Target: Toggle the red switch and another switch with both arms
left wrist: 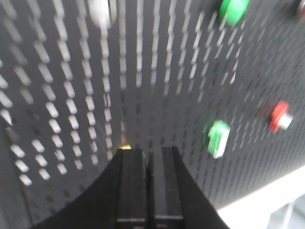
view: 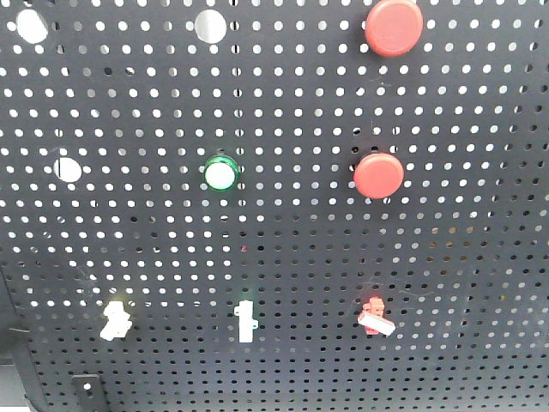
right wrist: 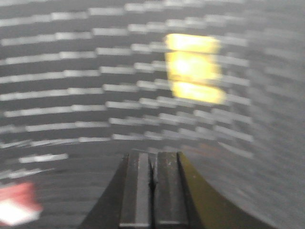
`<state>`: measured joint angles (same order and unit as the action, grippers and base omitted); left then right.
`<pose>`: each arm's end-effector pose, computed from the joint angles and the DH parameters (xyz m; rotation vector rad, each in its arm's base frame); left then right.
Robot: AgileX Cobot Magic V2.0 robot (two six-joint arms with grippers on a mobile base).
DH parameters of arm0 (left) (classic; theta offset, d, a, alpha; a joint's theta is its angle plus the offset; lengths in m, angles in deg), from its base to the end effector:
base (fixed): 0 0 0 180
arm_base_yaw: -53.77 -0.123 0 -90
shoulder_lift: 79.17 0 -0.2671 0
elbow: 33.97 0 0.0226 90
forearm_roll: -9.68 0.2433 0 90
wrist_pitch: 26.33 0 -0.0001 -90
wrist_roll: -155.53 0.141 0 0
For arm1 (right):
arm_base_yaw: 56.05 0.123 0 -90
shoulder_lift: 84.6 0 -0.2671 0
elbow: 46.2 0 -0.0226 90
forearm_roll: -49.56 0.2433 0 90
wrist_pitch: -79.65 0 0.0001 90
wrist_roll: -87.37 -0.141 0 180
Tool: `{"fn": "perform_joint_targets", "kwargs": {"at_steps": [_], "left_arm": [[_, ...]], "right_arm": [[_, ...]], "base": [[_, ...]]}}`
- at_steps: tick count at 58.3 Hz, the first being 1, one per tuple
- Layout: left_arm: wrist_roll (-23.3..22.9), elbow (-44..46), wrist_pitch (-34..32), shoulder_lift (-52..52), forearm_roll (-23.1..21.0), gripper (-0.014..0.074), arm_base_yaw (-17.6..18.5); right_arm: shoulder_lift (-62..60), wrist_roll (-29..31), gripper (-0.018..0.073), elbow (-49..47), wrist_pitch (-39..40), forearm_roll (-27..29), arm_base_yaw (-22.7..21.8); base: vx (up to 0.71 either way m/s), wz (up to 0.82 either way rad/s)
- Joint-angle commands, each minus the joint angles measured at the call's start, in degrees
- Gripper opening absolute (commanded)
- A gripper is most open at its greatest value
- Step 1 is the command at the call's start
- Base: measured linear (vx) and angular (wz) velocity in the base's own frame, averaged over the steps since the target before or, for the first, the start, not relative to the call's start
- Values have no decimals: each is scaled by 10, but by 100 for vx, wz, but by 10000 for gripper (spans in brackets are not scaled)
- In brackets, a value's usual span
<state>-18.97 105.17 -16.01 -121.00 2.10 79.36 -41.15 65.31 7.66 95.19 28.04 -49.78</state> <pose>0.1611 -0.0808 0.3472 0.3529 1.5973 -0.3889 0.1869 0.0344 0.3156 -0.1439 1.4411 0.1787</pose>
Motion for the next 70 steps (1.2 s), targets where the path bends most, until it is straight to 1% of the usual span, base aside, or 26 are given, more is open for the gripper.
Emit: {"fn": "perform_joint_targets", "kwargs": {"at_steps": [1,3,6,14,18,21,24,28,38,44,50,53,60,61,66,70], "left_arm": [[1,20,-42,9,0,2,3],[1,20,-42,10,0,2,3],[1,20,-43,10,0,2,3],[1,20,-46,10,0,2,3],[1,20,-46,10,0,2,3],[1,20,-46,10,-1,2,3],[-1,20,-46,10,-3,2,3],[-1,20,-46,10,-3,2,3],[-1,20,-46,10,-3,2,3],[-1,20,-46,10,-3,2,3],[-1,20,-47,10,-1,2,3],[-1,20,-48,10,-2,2,3],[-1,20,-54,10,-2,2,3],[-1,20,-55,10,-2,2,3],[-1,20,-56,10,-2,2,3],[-1,20,-56,10,-2,2,3]], "right_arm": [[43,-54,-6,-19,84,-94,53],[58,-71,-6,-20,86,-101,69],[90,-79,-6,-27,85,-101,100],[163,-57,-6,-70,88,-95,157],[195,-48,-6,-101,88,-81,175],[215,-42,-6,-119,87,-61,182],[235,-41,-6,-139,89,-30,184],[254,-41,-6,-154,94,-8,184],[288,-45,-6,-168,119,-6,184],[298,-51,-6,-167,109,-6,187],[300,-74,-6,-167,63,-15,206],[300,-75,-6,-167,39,-17,219],[300,-74,-6,-165,-45,-11,236],[300,-76,-6,-165,-70,-8,239],[300,-87,-6,-165,-147,5,241],[300,-91,-6,-165,-193,6,246]], "base": [[0,0],[0,0],[0,0],[0,0],[0,0],[0,0],[0,0],[0,0],[0,0],[0,0],[0,0],[0,0],[0,0],[0,0],[0,0],[0,0]]}}
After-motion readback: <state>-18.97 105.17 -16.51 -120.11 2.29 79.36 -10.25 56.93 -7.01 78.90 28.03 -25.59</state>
